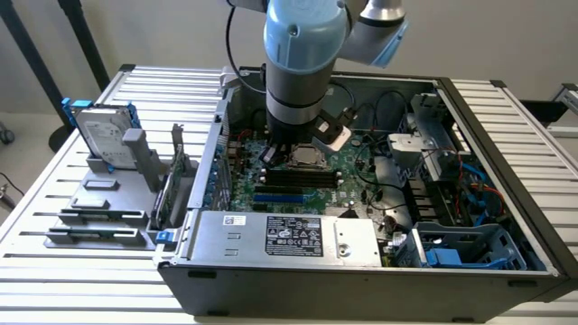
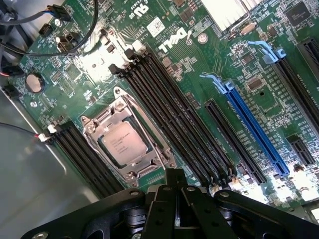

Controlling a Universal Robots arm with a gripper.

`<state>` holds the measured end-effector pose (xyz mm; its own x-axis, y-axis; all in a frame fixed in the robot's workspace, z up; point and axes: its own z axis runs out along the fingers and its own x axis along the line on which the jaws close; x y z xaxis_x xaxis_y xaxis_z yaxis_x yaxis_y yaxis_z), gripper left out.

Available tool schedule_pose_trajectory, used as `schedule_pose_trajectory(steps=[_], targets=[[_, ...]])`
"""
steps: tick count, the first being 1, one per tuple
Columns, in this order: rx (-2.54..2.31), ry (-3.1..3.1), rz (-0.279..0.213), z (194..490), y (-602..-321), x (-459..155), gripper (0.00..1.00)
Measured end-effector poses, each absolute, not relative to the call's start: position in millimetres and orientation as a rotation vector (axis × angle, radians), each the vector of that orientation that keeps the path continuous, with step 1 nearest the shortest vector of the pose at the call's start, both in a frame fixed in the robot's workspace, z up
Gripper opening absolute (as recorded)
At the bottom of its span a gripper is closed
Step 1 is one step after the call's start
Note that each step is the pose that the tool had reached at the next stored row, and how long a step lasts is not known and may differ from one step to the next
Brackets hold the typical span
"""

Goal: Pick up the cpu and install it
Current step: 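Install the first cpu locking lever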

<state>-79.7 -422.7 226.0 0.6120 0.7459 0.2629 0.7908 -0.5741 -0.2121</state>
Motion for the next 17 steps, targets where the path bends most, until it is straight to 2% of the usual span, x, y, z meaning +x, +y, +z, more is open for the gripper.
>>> schedule_pose_trajectory(steps=[17], targets=[[-2.533,-1.244,-0.207,203,-411,-86,0.11]])
